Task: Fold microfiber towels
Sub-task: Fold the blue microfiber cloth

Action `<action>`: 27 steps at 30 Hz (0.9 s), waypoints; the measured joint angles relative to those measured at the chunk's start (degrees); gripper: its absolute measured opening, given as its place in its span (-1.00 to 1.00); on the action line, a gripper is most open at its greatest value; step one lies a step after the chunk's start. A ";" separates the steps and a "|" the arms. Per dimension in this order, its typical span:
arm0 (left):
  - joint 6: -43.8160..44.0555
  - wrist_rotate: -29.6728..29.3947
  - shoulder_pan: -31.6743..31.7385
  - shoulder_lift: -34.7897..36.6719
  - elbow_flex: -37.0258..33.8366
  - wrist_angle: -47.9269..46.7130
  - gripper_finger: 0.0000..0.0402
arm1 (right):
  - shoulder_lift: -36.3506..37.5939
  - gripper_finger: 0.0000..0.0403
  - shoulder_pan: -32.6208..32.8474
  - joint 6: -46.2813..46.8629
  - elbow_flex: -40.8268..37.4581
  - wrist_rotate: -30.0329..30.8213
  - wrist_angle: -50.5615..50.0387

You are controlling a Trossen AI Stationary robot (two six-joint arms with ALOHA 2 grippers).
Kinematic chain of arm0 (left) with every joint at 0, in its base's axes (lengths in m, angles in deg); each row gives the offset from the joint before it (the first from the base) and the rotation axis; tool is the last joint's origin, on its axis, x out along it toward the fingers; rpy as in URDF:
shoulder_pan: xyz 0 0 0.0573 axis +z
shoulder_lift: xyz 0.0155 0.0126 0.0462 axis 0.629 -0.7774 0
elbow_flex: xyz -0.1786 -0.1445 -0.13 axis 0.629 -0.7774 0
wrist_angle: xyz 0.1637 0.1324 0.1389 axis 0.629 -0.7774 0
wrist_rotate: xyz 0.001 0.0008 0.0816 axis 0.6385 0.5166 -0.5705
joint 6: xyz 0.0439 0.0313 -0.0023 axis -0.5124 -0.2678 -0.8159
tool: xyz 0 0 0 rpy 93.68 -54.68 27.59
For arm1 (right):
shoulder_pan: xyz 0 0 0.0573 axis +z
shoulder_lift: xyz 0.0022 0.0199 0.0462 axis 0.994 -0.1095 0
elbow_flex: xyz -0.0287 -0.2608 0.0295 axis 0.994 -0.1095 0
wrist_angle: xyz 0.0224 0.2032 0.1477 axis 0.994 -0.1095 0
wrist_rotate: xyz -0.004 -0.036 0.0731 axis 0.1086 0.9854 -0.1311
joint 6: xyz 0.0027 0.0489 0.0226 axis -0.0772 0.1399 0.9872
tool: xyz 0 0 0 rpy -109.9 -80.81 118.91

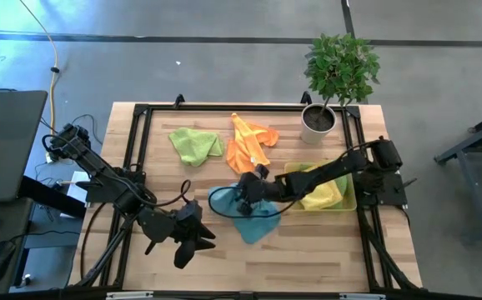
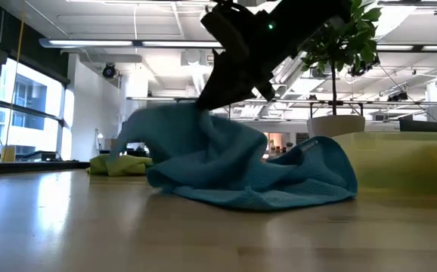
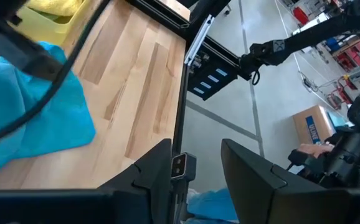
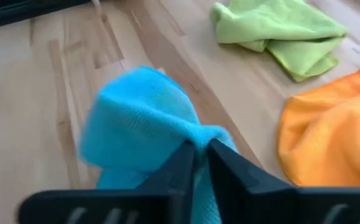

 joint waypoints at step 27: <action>3.99 -0.66 0.63 -9.66 -0.02 -1.73 -0.35 | 7.61 -0.34 4.02 -5.40 -3.51 -11.40 -27.38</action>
